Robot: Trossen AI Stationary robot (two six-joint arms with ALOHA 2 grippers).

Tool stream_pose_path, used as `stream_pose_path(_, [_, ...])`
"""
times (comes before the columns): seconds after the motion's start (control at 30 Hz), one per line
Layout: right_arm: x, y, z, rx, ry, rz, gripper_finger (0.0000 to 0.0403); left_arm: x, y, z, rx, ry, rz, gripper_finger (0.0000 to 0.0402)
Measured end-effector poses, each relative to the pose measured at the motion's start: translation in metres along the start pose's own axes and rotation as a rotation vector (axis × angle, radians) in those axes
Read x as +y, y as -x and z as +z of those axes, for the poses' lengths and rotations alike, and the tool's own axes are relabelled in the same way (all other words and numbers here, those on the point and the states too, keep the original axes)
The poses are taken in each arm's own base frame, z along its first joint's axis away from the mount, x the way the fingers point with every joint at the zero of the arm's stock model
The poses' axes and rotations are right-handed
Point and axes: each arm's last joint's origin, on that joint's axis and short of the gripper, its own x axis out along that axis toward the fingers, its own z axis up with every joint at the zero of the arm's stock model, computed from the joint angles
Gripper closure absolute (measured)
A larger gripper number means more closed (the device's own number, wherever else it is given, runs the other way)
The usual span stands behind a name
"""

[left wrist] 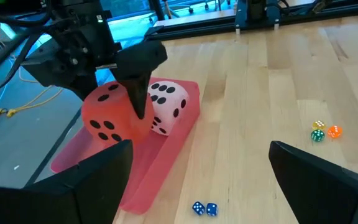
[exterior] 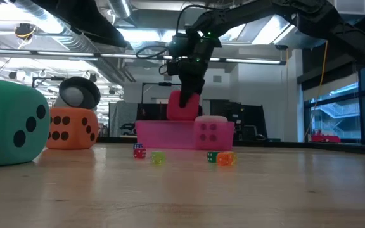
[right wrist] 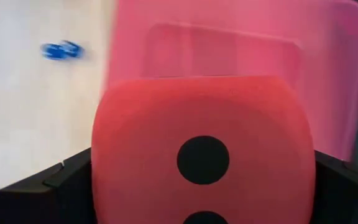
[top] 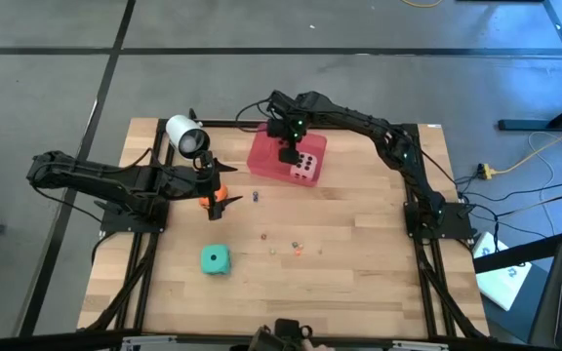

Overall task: Pick & Place Dice
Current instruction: Put the big red dice into the pink bin

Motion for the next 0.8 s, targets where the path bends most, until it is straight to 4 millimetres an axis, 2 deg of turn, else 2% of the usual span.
stream_pose_path(0.07, [0.0,0.0,0.0,0.006,-0.003,-0.019,0.0003,0.0,0.0,0.0,0.0,0.0,0.0,0.0029])
stream_pose_path(0.2, [0.001,-0.001,0.001,-0.024,-0.059,0.073,0.0003,0.0,0.0,0.0,0.0,0.0,0.0,0.0029])
stream_pose_path(0.5, [0.002,-0.037,-0.002,0.052,-0.038,0.127,0.0003,0.0,0.0,0.0,0.0,0.001,0.0,0.0029])
stream_pose_path(0.8, [0.004,-0.036,0.0,0.034,-0.051,0.117,0.0003,0.0,0.0,0.0,0.0,0.001,0.0,0.0029])
